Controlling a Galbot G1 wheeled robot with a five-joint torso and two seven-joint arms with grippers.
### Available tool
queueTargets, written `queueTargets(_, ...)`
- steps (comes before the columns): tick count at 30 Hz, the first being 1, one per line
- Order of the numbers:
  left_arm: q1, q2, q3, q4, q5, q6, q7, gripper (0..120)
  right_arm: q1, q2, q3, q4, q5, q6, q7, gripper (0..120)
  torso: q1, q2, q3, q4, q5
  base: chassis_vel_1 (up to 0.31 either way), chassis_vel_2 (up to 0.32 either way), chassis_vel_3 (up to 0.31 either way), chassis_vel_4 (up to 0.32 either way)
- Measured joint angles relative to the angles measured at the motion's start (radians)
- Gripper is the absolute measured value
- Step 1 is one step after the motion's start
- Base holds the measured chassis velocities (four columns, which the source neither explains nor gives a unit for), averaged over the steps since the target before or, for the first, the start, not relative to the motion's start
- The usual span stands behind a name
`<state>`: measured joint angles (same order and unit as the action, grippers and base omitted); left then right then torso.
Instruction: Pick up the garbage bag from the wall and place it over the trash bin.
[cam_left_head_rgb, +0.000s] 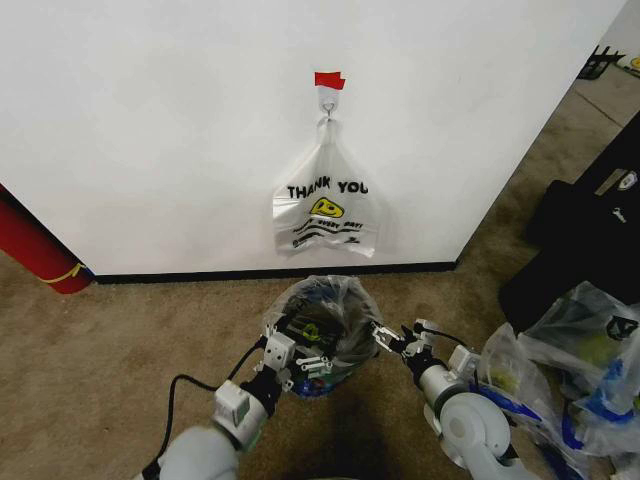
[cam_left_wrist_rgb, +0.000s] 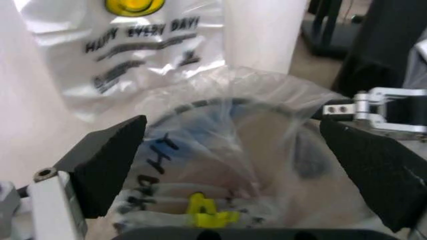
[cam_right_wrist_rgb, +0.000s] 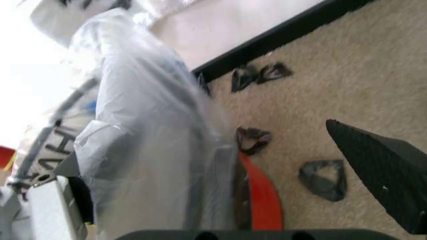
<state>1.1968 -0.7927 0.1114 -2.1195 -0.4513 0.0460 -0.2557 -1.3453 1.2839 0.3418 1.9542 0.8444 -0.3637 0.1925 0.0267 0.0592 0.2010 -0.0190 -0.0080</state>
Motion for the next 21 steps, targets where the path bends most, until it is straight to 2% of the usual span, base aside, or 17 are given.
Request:
queueTargets(5, -0.063, 0.005, 0.032, 0.027, -0.021, 0.035, 0.004, 100, 0.013, 0.000, -0.015, -0.007, 0.013, -0.010, 0.028, 100, 0.000, 0.000, 0.000, -0.0002, 0.0000, 0.000, 0.000, 0.000, 0.000)
queueTargets(12, -0.137, -0.041, 0.104, 0.089, -0.026, 0.062, -0.010, 100, 0.016, 0.003, -0.019, -0.005, 0.048, -0.025, 0.050, 100, 0.000, 0.000, 0.000, -0.0004, 0.0000, 0.000, 0.000, 0.000, 0.000)
queueTargets(21, -0.093, -0.092, 0.149, 0.099, 0.005, 0.058, -0.024, 100, 0.017, 0.011, -0.004, 0.006, 0.122, -0.047, 0.091, 100, 0.000, 0.000, 0.000, -0.0002, 0.0000, 0.000, 0.000, 0.000, 0.000)
